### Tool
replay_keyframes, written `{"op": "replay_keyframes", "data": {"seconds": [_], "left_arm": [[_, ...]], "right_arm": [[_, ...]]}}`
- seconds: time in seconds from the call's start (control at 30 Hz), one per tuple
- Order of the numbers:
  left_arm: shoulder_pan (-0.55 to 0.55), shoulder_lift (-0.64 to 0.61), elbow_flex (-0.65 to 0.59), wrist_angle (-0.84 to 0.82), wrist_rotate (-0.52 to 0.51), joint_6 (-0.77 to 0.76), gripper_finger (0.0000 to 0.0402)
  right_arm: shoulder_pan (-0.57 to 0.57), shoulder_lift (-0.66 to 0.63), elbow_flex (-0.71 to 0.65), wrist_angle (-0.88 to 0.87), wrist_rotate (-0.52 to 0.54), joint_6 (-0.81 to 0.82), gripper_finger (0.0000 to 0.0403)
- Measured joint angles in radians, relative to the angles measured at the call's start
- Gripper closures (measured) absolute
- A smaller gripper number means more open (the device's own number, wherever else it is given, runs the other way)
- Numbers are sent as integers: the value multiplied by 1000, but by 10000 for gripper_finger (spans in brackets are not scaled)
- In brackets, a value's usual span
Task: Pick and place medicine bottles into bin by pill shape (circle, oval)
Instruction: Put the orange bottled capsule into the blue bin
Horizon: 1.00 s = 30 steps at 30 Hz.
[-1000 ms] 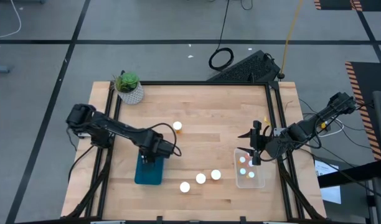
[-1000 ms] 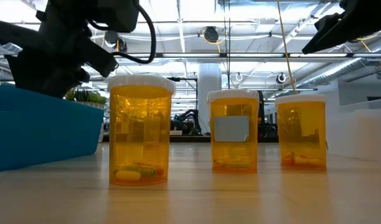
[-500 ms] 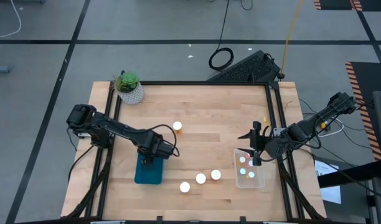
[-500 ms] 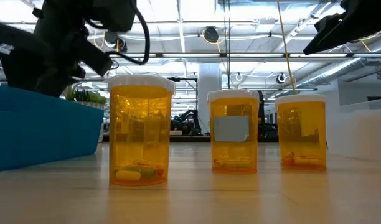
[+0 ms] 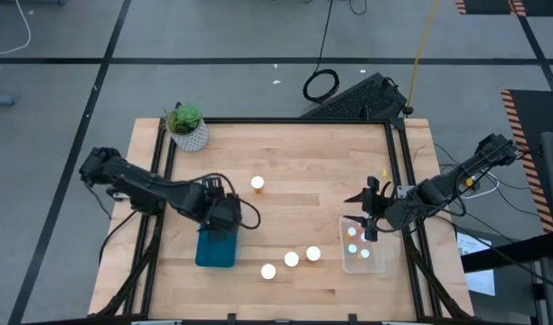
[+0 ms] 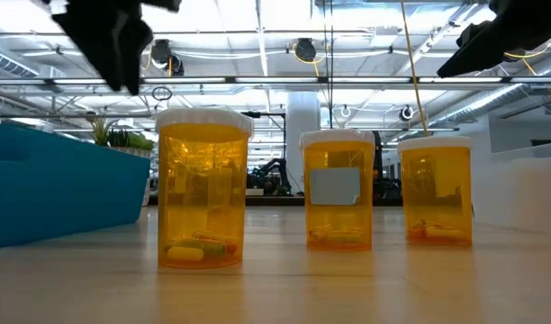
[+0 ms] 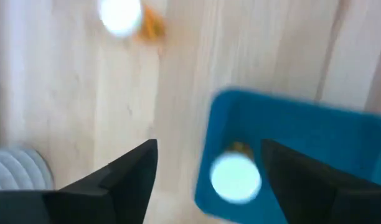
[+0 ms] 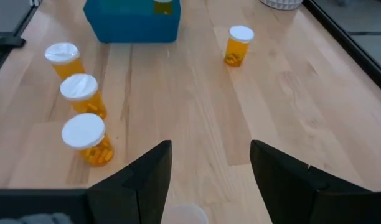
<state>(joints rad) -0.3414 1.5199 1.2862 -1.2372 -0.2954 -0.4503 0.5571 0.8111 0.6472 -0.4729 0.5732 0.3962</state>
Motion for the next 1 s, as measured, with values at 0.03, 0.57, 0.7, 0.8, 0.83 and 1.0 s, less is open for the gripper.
{"op": "replay_keyframes", "data": {"seconds": [0.03,0.57,0.7,0.8,0.83,1.0], "left_arm": [[-2,-17,-5,27,-30,15,121],[136,-89,-34,384,-150,264,142],[204,-75,-55,399,-110,243,138],[247,-80,-92,466,-69,249,123],[260,-80,-109,475,-59,262,114],[348,-82,-216,617,-2,334,57]], "right_arm": [[0,3,0,9,0,0,191],[-41,114,0,196,30,-104,191],[-71,168,0,208,29,-149,191],[-100,210,0,212,28,-176,191],[-111,224,0,216,28,-185,191],[-166,264,0,218,25,-251,191]]}}
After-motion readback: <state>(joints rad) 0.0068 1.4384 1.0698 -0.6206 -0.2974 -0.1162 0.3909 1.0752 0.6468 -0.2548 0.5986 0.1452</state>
